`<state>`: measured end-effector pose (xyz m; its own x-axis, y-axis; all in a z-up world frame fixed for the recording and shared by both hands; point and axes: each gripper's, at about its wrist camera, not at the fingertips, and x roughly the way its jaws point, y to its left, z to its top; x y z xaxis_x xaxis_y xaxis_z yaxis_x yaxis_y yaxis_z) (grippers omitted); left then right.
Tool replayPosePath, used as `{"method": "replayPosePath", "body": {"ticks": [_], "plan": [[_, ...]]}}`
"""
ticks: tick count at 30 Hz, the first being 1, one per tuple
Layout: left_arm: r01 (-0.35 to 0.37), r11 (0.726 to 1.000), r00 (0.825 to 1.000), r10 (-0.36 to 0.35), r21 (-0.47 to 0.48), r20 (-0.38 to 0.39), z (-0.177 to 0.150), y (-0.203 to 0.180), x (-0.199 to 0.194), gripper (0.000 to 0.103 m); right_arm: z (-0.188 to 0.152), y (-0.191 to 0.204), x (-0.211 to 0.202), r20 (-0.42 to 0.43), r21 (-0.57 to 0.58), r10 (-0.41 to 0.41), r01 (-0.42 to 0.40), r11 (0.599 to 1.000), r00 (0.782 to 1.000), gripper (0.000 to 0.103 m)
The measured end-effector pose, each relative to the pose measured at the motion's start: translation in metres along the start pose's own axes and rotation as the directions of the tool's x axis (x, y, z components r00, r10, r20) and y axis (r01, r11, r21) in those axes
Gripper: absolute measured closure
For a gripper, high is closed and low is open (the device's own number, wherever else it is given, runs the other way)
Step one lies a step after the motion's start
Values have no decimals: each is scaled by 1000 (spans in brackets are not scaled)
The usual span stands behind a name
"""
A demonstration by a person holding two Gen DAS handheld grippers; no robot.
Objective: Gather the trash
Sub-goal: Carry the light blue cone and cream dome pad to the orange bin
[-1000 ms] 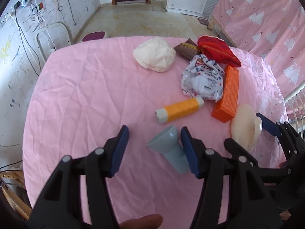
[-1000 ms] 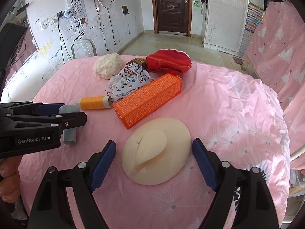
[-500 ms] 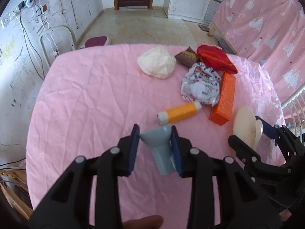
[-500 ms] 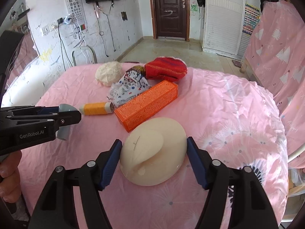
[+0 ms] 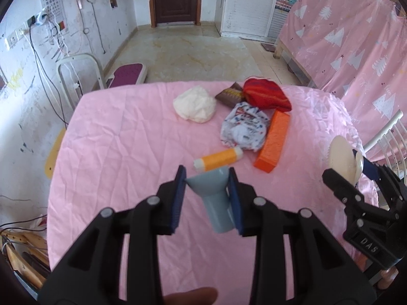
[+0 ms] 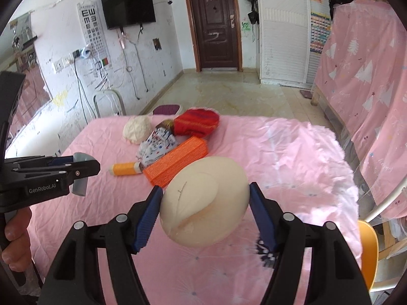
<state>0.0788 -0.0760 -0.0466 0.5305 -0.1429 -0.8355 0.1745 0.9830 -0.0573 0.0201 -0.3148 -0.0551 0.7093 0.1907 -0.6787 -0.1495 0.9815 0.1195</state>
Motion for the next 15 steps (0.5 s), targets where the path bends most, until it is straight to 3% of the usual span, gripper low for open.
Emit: {"method": "replayPosePath", "body": {"ticks": [15], "plan": [[20,991,999,-25,134,37,6,-82,-21,72,-11,-74,-66,145,139,-69,49,989,987,44]]}}
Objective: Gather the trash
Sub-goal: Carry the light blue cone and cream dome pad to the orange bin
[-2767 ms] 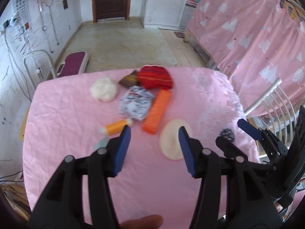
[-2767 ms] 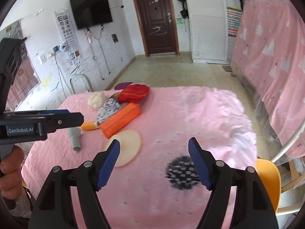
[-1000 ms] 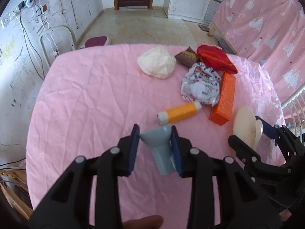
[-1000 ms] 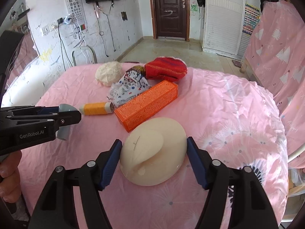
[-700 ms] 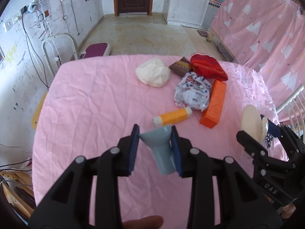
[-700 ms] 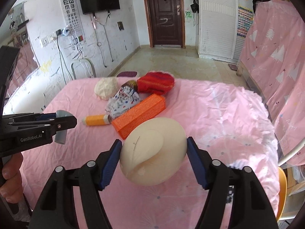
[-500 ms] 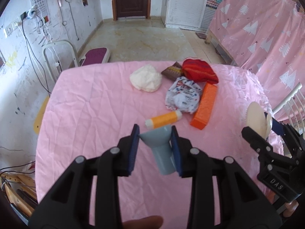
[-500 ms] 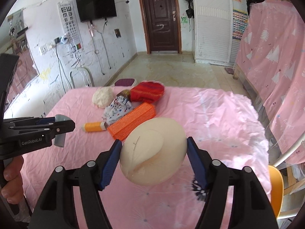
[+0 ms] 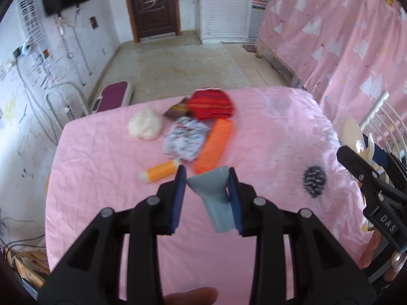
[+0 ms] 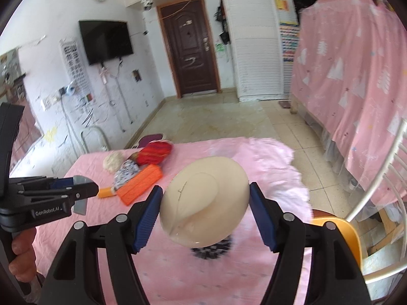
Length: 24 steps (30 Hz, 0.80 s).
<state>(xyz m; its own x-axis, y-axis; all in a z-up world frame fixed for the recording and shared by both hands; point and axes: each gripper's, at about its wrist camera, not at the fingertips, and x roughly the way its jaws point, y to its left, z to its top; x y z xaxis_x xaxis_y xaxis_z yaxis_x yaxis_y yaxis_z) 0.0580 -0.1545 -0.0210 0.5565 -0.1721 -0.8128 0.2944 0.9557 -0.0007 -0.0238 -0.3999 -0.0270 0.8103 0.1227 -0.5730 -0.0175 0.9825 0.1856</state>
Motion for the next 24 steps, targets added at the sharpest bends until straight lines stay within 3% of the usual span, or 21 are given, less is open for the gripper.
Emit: {"method": "replayPosePath", "body": {"ticks": [10,17,24], "plan": [[53,987,999,-54,152,1,5,-85,-3,72,-11,-75,-36,54,108,-78,72,991,995,44],[103,963,995,-101,250,-19,6,-144,-4,72,-24,-126,-52,51,152,-143,134,979,988,44],[203,926,979,-192,318,-68,10,-198,3,72,-41,-164,-61,30,181,-198,189,965,980,44]]}}
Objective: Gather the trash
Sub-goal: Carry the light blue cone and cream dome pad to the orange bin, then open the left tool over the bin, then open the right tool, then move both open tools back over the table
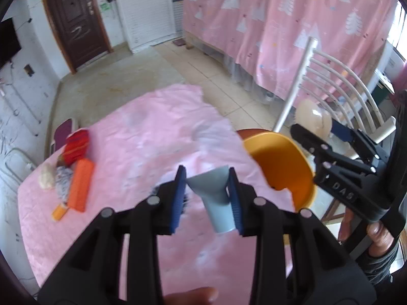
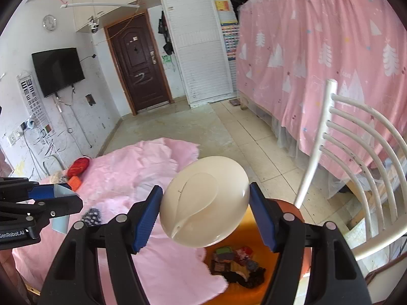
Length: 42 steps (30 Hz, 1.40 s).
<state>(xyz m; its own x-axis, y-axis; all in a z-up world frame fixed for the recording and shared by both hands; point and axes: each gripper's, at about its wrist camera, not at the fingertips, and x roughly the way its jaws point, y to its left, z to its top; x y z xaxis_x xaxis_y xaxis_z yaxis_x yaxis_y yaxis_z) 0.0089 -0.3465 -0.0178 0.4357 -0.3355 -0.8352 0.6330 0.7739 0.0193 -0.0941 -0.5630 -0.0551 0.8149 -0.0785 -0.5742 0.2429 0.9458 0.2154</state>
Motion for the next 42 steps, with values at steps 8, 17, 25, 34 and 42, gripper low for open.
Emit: {"method": "replayPosePath", "body": {"ticks": [8,17,25,34,42], "plan": [[105,993,994,-103,51,-33,15,-41,21,72,-4,-39,0,8,53,-15,15,998,1000,44],[180,982,983,-177,60,-56,25,-68,39,70,-5,-60,-2,15,101,-9,7,995,1000,44],[166,986,983,-164,15,-86,26,-55,49,61,-5,-61,2,-5,113,-2,3,994,1000,44],[156,988,986,-157,-21,-57,21,-30,36,60,-3,-43,8,-23,84,-20,22,996,1000,40],[146,987,989,-148,-73,-18,14,7,20,60,8,-16,10,-21,42,-9,9,999,1000,40]]}}
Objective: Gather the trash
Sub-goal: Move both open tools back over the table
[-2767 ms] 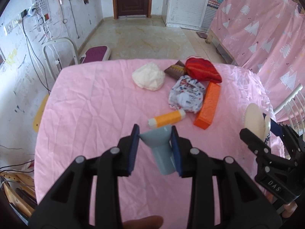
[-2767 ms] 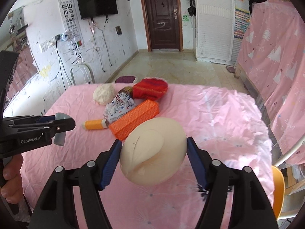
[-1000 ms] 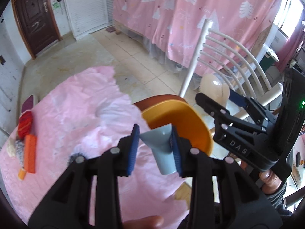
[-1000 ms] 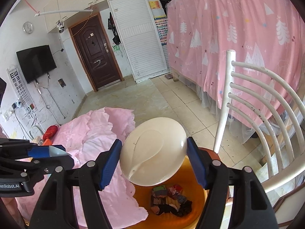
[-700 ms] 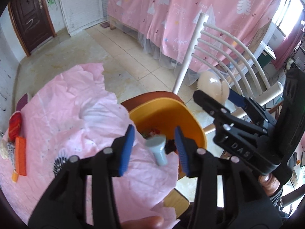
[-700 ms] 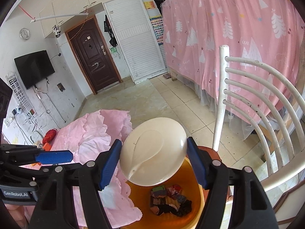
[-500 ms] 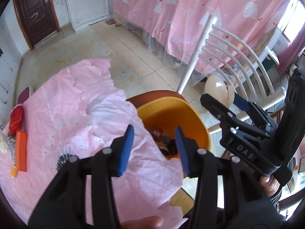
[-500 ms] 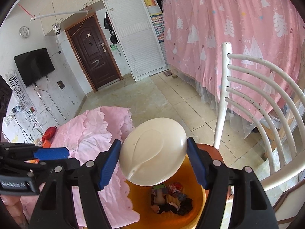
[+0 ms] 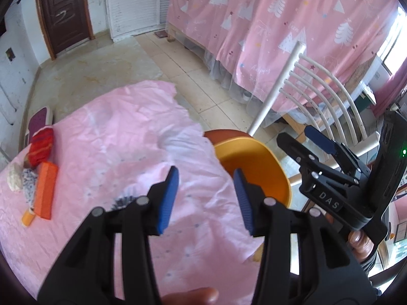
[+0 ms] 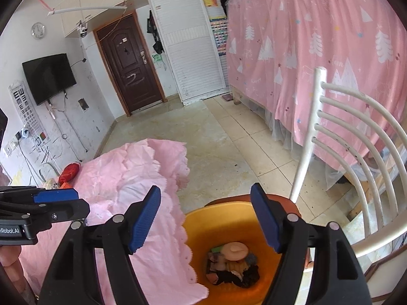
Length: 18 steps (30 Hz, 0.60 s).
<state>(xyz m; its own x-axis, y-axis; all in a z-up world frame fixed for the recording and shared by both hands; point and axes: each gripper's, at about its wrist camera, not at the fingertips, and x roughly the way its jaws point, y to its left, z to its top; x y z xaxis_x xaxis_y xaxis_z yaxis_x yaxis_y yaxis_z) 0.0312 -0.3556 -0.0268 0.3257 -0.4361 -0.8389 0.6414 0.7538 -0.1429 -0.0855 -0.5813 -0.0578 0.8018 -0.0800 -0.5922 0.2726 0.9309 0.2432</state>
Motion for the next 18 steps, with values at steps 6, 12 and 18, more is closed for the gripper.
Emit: {"method": "replayPosePath", "body": {"ticks": [6,12,18], "plan": [[-24,998,999,26,-57,25,-6,37,-16,58,8,37,8,-8,-56,24,-24,998,1000,40],[-47,992,997,54,-114,57,-12,78,-34,57,15,80,20,-23,-124,47,-50,991,999,40],[-78,982,994,91,-171,68,-19,121,-49,57,22,126,35,-44,-188,75,-82,979,996,40]]}}
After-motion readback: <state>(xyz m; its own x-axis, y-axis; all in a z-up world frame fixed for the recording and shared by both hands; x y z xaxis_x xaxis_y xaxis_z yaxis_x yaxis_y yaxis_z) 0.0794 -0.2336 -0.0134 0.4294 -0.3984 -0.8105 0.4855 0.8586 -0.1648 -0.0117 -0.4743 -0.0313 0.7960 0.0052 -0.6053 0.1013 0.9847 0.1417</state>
